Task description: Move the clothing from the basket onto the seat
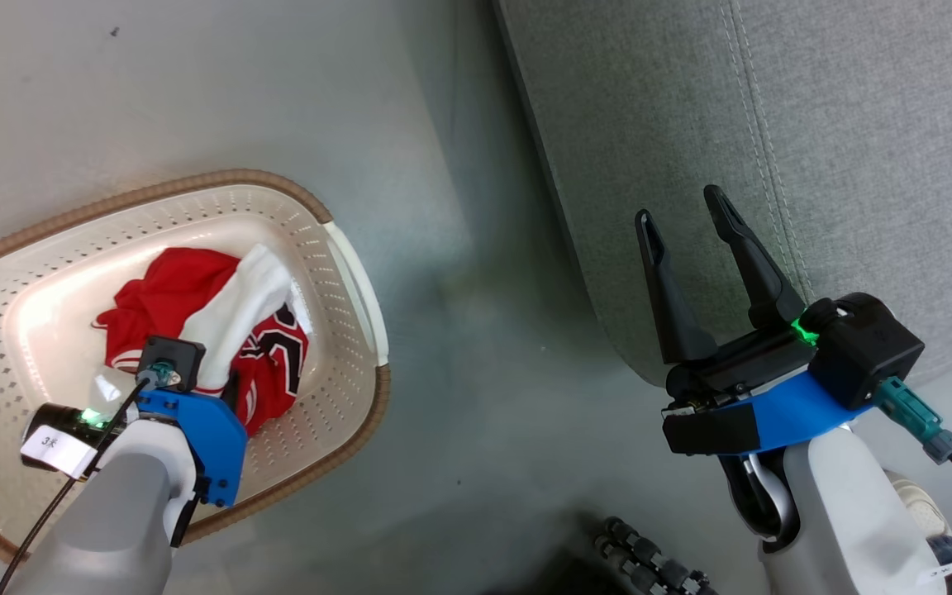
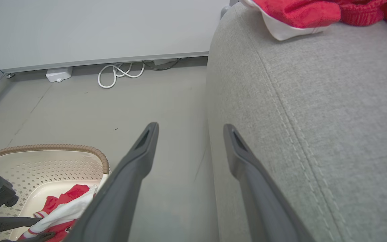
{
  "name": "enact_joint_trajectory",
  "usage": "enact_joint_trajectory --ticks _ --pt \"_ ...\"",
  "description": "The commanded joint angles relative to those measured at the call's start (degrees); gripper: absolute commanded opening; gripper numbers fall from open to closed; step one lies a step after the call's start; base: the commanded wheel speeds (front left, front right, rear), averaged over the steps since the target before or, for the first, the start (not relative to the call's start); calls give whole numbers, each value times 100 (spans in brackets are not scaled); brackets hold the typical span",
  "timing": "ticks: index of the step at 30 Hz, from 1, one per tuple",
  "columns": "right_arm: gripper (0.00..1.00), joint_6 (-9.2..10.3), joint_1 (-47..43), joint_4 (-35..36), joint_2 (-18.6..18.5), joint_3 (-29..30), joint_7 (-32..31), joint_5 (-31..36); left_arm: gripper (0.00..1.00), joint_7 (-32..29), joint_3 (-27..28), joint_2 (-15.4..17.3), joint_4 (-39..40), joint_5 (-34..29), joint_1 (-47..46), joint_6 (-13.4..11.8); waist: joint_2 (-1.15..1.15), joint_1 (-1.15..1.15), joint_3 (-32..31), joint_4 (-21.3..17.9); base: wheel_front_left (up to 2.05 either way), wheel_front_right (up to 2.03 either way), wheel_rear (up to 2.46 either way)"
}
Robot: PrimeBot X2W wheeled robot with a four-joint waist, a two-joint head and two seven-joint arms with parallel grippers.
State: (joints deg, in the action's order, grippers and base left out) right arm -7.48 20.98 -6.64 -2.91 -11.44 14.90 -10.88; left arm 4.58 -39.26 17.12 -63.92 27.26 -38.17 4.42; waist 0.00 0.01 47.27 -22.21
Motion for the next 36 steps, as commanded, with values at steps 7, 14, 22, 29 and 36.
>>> enact_joint_trajectory --ticks 7,14,22,29,36 --pt "100 -3 98 79 4 -62 38 -72 84 -179 -83 -40 -337 -109 -240 -419 0 -1 107 -150 0 0 0" --pt "100 -3 91 94 4 -28 38 15 0 -194 -133 -89 -503 -53 -300 -347 0 -1 86 -145 0 0 0" --pt "100 -3 94 118 4 -30 38 87 0 -135 -156 -144 -615 40 -334 -182 0 -1 27 -85 0 0 0" --pt "100 -3 88 86 4 -16 39 127 0 -10 -202 -221 -683 82 -322 -81 0 -1 -78 -2 0 0 0" --pt "100 -2 3 -16 3 -7 38 235 0 177 -339 -407 -744 59 -159 44 0 -1 -567 225 0 0 0"
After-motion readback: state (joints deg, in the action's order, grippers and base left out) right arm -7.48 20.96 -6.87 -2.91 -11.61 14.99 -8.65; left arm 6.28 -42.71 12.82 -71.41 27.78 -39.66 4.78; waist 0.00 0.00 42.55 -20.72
